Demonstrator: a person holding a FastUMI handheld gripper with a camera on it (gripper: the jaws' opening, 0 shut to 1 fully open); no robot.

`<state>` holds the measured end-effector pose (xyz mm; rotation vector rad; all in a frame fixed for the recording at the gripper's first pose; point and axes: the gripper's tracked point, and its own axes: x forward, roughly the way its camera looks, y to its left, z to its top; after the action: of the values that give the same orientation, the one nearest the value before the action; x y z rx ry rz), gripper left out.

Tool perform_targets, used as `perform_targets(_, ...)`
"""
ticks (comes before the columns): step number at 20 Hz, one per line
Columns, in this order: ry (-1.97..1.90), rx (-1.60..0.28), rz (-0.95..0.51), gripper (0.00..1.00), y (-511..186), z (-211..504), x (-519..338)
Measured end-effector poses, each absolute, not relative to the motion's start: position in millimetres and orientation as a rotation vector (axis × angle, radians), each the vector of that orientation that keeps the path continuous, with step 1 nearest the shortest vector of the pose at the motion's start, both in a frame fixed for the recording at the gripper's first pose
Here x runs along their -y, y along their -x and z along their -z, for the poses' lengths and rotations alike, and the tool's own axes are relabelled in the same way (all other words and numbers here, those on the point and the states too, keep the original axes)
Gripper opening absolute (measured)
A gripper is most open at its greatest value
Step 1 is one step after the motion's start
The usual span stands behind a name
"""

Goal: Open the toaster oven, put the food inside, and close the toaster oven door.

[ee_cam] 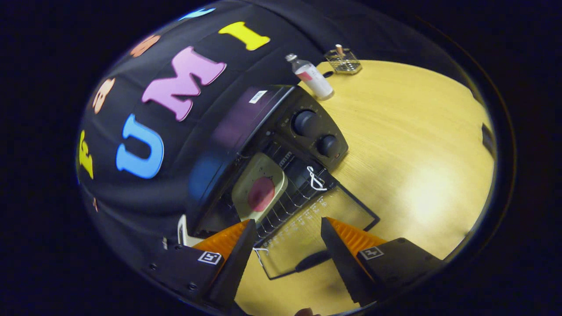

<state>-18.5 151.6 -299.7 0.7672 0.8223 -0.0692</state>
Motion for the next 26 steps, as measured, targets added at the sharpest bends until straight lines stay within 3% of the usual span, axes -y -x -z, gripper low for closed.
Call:
perform_targets(5,-0.364,-0.832,-0.135,0.98,67.9,288.8,-165.1)
perform_targets(11,-0.053,-0.949,-0.24,0.99,113.6,348.8,-177.0)
perform_targets(18,0.066,-1.068,-0.243,0.99,125.3,408.0,-180.0)
perform_targets(26,0.034,-1.105,-0.191,1.0,92.7,431.2,-179.1)
